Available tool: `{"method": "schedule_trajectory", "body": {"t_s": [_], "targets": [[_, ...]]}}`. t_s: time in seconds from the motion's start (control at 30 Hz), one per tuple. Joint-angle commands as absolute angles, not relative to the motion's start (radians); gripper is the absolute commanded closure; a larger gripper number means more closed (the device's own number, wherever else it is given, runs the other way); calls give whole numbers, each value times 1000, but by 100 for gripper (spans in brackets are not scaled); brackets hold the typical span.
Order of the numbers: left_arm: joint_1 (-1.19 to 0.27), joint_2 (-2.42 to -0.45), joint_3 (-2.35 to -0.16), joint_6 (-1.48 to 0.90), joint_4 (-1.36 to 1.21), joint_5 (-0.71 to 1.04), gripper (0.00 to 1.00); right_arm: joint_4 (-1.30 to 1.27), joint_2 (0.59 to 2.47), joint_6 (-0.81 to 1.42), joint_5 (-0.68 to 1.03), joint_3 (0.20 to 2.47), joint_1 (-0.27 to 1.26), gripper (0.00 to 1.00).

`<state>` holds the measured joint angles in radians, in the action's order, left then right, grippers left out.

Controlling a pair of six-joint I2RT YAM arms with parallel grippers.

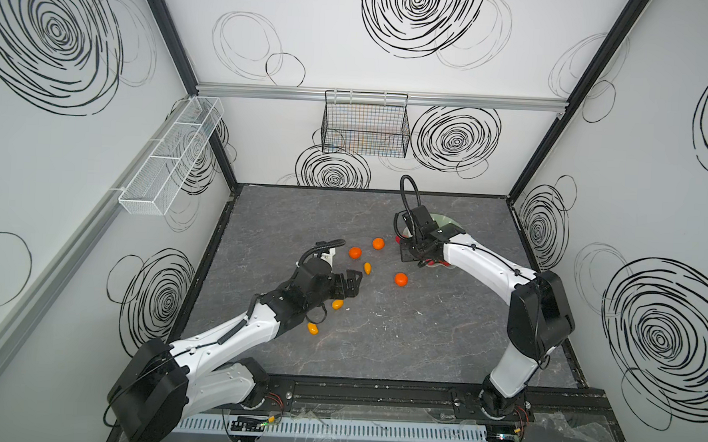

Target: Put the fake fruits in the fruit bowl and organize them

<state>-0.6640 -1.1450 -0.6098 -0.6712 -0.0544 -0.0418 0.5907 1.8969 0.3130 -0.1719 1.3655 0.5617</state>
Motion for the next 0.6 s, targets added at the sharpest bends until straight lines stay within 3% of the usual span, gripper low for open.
{"method": "schedule_trajectory", "body": {"t_s": [0.0,0.57], "targets": [[-697,-1201,-685,-649,-109,-91,1,562,1867,299,-154,1351,516,100],[-802,-1472,-886,-649,-207,-88,1,595,1915,290,-119,1376,376,100]]}}
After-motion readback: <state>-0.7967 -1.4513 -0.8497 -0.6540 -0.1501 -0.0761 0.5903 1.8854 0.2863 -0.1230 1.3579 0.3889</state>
